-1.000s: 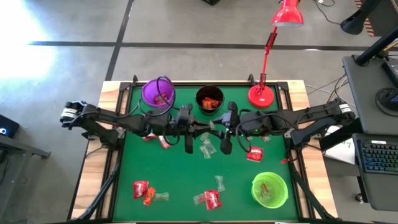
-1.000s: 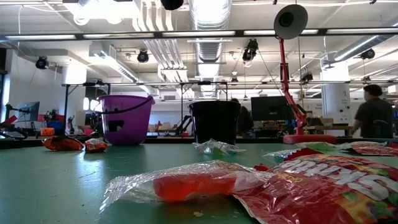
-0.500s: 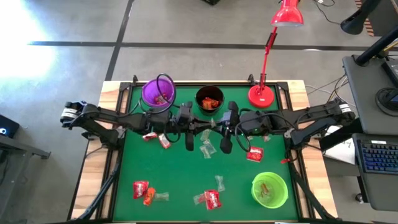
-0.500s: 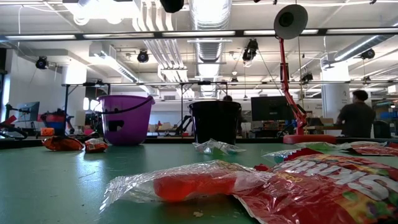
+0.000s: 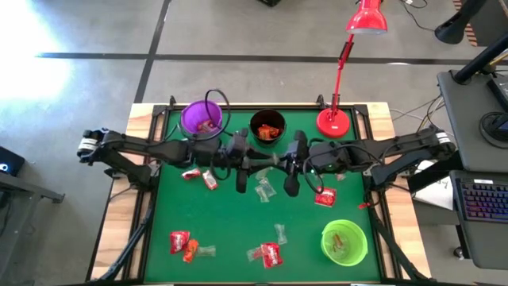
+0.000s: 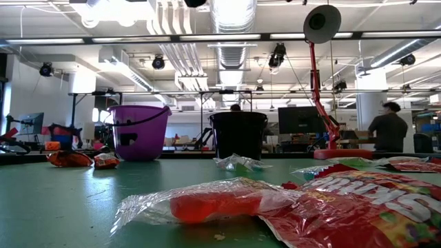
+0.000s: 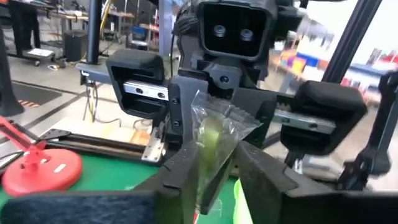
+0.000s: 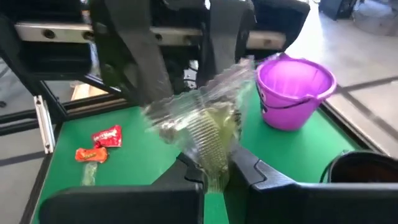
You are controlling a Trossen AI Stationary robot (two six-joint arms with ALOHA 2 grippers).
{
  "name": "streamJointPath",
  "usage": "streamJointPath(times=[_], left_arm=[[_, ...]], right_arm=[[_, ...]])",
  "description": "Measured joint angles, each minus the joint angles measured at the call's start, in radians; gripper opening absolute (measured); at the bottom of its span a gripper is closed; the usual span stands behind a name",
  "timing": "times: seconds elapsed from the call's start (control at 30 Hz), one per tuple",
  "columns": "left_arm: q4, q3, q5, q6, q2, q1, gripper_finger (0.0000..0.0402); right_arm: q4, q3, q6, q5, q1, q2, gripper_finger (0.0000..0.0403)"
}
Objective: Sort candy
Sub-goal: Put the green gummy into the black bucket
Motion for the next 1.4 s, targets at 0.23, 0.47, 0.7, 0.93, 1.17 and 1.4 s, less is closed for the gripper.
streamJointPath(times=[0.23,0.47,0.7,0.93,1.17,1.4], left_arm=[[-0.401,0.218,0.000,0.149,0.002,-0.001,0.0139],[-0.513,0.301,-0.035,0.239,0.000,0.001,0.0142],[-0.606,0.289,-0.082,0.254,0.000,0.002,0.0141],[-0.632,0.285,-0.127,0.257,-0.001,0.002,0.0141],[-0.632,0.285,-0.134,0.278,-0.005,0.004,0.0141],[-0.640,0.285,-0.134,0.278,-0.005,0.004,0.0141]], right_arm=[[-0.140,0.000,0.147,0.003,0.038,-0.024,0.0015],[-0.269,0.000,0.312,0.001,0.122,-0.031,0.0015],[-0.416,0.000,0.508,-0.043,0.233,-0.031,0.0015],[-0.534,0.000,0.750,-0.053,0.372,-0.029,0.0015],[-0.586,-0.001,0.958,-0.050,0.514,-0.028,0.0015],[-0.629,-0.009,1.119,-0.050,0.636,-0.007,0.0015]])
